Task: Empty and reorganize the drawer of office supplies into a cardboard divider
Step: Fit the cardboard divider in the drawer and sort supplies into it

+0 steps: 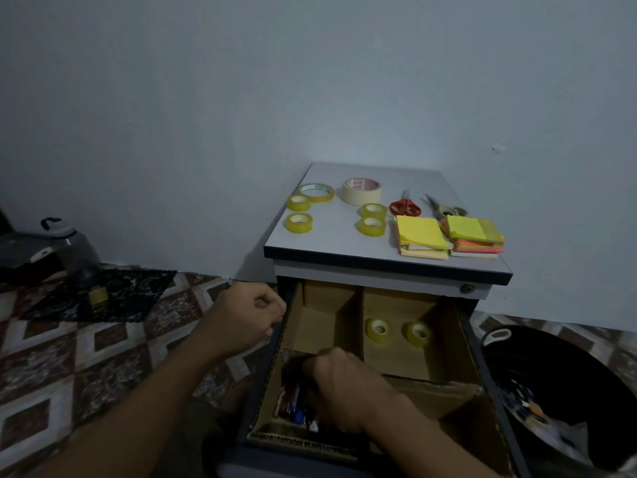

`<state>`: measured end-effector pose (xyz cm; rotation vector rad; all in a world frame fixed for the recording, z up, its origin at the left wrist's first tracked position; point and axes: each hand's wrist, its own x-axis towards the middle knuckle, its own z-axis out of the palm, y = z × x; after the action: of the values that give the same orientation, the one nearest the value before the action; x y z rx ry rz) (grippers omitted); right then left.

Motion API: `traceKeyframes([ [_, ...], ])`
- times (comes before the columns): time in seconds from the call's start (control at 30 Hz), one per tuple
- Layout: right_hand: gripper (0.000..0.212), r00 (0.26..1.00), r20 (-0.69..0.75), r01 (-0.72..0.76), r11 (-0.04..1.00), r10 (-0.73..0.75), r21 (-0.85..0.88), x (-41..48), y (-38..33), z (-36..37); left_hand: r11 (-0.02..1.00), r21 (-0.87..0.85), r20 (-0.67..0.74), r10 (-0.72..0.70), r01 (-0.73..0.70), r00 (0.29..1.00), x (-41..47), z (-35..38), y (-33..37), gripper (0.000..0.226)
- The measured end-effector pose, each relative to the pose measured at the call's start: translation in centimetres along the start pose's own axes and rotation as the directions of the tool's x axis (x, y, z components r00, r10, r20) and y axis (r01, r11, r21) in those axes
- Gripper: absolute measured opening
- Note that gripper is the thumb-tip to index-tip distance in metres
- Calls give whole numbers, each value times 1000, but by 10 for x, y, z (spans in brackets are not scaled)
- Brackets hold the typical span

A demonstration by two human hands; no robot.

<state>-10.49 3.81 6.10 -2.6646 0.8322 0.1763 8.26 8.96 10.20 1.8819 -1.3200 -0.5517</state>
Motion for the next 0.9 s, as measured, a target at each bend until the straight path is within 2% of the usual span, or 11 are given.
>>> traceKeyframes([
  [0.1,17,994,-112,9,985,10,171,-8,5,-36,999,5,-73,54,-54,996,9,-3,11,10],
  [0.2,17,948,-313,22,973,53,232,-8,19,-83,996,20,-153,94,-92,984,26,-9,29,2],
  [0.3,26,861,-496,31,961,114,276,3,45,-129,991,14,-197,134,-133,971,54,-18,42,16],
  [0.4,30,756,-618,-72,966,216,249,23,78,-164,987,48,-202,158,-151,967,85,-22,49,27],
  [0.47,35,739,-611,-173,957,283,233,39,99,-178,986,88,-187,159,-144,970,107,-21,50,37],
  [0.57,44,762,-553,-300,941,337,160,61,117,-188,981,165,-133,125,-102,983,140,-15,45,61],
  [0.67,49,796,-508,-346,936,329,64,77,122,-188,974,215,-80,95,-76,992,161,-8,41,82],
  [0.8,60,823,-461,-379,925,331,-13,90,126,-183,959,274,-107,98,-66,989,177,-2,35,79],
  [0.9,56,818,-475,-387,921,323,-41,94,130,-181,963,257,-139,121,-82,983,183,0,33,71],
])
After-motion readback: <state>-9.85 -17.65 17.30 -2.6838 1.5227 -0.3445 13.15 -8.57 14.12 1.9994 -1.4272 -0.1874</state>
